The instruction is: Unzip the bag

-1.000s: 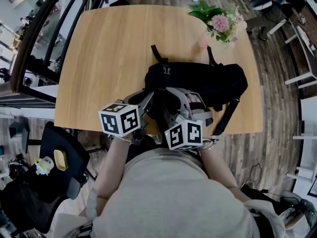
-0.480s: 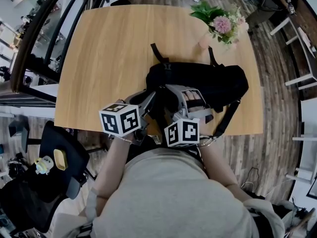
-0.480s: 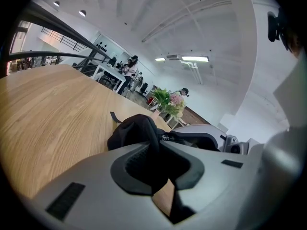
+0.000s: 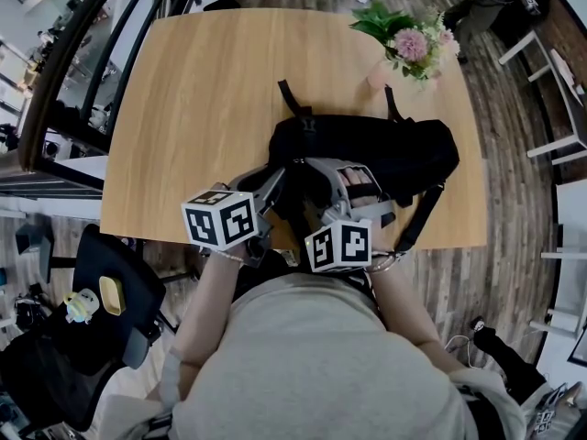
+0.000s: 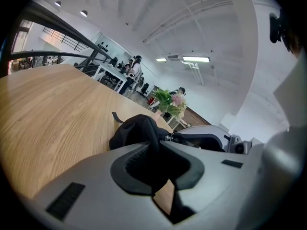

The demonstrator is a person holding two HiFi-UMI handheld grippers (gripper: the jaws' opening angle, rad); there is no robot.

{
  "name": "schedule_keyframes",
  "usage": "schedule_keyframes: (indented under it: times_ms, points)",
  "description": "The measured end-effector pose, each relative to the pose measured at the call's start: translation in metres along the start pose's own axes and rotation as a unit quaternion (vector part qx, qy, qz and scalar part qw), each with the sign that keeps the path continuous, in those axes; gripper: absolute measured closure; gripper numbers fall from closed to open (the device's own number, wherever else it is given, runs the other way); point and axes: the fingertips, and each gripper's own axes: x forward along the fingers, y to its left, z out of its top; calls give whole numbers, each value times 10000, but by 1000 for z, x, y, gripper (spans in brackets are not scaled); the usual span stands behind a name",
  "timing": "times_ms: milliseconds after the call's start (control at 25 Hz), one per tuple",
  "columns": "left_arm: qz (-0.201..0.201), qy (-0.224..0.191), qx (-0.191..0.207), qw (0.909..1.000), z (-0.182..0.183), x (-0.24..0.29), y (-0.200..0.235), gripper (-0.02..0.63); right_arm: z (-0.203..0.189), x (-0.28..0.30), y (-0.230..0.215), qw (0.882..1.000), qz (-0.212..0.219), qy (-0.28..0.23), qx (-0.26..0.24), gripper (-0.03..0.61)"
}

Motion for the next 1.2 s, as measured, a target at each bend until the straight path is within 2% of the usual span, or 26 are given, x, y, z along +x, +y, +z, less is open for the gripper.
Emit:
schedule_keyframes:
  times_ms: [320, 760, 1080, 1200]
  points:
    - [27, -22, 13, 10000, -2, -1, 0, 552, 5, -11, -4, 9995, -176, -169, 180, 444]
    - [134, -63, 112, 9998, -1, -2, -3, 552, 14, -17, -15, 9959, -427, -369, 712, 530]
    - [191, -25, 232, 9995, -3, -1, -4, 552, 8, -9, -16, 9940, -286, -248, 1028, 563]
    - [217, -14, 261, 9994, -3, -1, -4, 552, 6, -7, -16, 9885, -85, -252, 1488, 566]
